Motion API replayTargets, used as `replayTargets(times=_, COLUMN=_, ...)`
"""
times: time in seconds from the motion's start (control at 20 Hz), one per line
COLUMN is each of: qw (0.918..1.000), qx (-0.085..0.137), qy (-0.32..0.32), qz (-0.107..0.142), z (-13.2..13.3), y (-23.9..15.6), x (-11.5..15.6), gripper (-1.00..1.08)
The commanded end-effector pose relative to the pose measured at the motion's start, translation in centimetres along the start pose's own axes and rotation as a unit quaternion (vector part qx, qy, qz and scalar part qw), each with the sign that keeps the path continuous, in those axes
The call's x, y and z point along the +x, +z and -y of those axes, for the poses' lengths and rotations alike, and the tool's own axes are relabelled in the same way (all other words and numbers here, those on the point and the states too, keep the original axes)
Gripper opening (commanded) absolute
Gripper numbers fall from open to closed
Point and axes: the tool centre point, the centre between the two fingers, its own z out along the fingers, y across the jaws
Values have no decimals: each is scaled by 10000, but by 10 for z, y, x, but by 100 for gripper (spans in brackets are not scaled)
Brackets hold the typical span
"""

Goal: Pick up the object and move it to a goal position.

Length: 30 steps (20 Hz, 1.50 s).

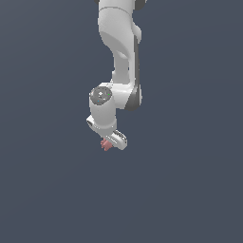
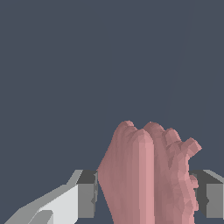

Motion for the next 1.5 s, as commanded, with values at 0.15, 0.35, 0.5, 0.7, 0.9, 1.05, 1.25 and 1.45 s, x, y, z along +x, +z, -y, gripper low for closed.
replayTargets(times=0.15, qw=10000, qx=5, qy=5, qz=-1, z=-22, y=-32, x=1, gripper=-100)
replayTargets(times=0.35, qw=10000, qx=6, qy=7, qz=3, z=-46, y=-66, x=1, gripper=-100)
replayTargets(times=0.5, qw=10000, qx=7, qy=9, qz=6, z=-67, y=-96, x=2, gripper=-100)
replayTargets(times=0.7, qw=10000, qx=5, qy=12, qz=10, z=-95, y=-137, x=3, gripper=-100)
replayTargets(times=0.9, qw=10000, qx=3, qy=13, qz=11, z=-120, y=-174, x=5, gripper=-100)
replayTargets(times=1.05, qw=10000, qx=0, qy=14, qz=11, z=-136, y=-198, x=6, gripper=-100)
replayTargets(times=1.25, qw=10000, qx=-5, qy=14, qz=10, z=-152, y=-224, x=8, gripper=-100)
replayTargets(times=1.45, qw=10000, qx=-10, qy=12, qz=9, z=-162, y=-240, x=10, gripper=-100)
